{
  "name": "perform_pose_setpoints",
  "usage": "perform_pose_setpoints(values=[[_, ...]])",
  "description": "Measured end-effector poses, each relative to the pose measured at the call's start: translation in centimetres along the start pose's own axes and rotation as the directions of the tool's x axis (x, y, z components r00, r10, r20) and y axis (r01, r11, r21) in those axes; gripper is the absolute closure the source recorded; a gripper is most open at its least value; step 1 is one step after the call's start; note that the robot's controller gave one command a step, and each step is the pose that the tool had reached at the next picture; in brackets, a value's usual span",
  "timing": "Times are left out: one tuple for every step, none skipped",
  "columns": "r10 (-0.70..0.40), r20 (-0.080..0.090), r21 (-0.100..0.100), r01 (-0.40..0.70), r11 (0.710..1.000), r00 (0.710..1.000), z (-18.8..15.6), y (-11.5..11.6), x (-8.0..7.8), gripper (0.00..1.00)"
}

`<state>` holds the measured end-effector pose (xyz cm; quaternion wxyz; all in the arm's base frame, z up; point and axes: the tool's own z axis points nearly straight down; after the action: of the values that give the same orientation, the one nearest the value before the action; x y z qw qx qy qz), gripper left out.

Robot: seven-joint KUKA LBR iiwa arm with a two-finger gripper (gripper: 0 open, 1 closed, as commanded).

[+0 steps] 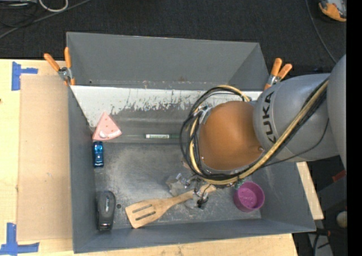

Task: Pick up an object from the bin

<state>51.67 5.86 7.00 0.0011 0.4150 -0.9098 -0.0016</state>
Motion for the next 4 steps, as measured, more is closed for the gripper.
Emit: perform_pose_setpoints(values=[[-0.285,0.009,0.008,0.285,0.959,0.959,-0.2,-1.3,0.2,1.0],[-0.284,0.009,0.007,0.284,0.959,0.959,-0.2,-1.3,0.2,1.0],[-0.251,0.011,0.007,0.251,0.968,0.968,-0.6,-1.2,0.6,1.0],[-0.275,0.01,0.006,0.275,0.961,0.961,-2.7,-0.6,0.7,1.0]])
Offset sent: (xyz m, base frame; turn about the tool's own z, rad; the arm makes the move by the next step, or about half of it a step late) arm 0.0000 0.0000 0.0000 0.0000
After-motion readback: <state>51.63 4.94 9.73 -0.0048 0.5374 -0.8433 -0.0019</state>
